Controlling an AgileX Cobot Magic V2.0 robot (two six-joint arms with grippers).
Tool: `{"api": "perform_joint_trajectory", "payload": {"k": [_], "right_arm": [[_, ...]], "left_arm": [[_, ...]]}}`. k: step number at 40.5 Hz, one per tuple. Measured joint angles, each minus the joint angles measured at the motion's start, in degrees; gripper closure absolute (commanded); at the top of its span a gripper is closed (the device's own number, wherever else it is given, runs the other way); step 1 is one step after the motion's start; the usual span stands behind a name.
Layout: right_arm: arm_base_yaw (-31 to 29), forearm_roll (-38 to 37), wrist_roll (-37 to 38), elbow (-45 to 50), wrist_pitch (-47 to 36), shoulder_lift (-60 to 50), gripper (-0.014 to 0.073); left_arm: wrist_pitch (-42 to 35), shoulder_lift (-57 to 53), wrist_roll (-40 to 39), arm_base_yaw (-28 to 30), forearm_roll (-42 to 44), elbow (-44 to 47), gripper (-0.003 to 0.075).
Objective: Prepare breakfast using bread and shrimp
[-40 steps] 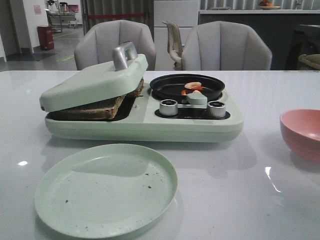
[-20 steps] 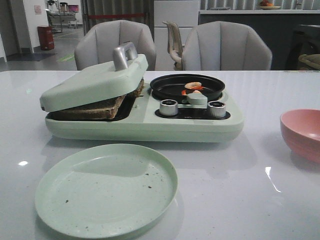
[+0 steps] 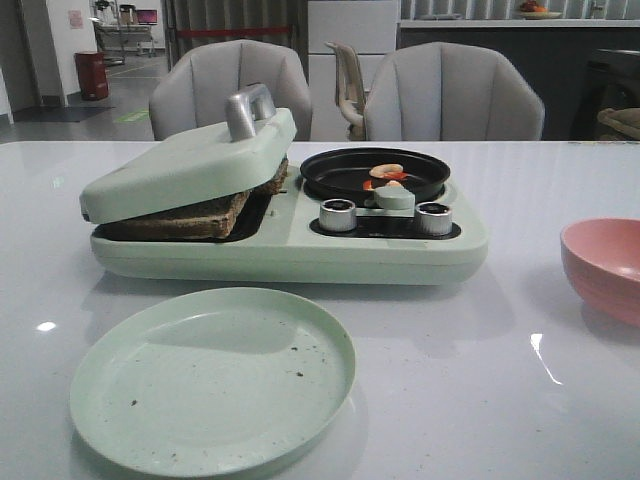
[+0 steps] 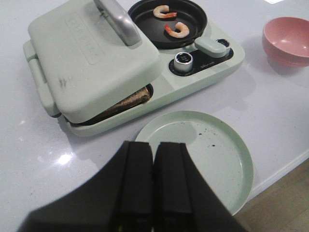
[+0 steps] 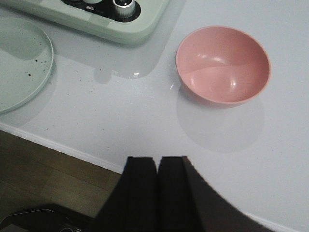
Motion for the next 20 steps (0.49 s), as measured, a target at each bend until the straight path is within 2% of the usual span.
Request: {"api": "perform_joint_trajectory", "payload": {"k": [20], "right_arm": [[0.00, 0.00, 0.10, 0.00, 0.00, 0.00, 0.0550]], "left_arm": [[0.12, 0.00, -1.13, 0.00, 0.73, 0.00, 0.0619]]}}
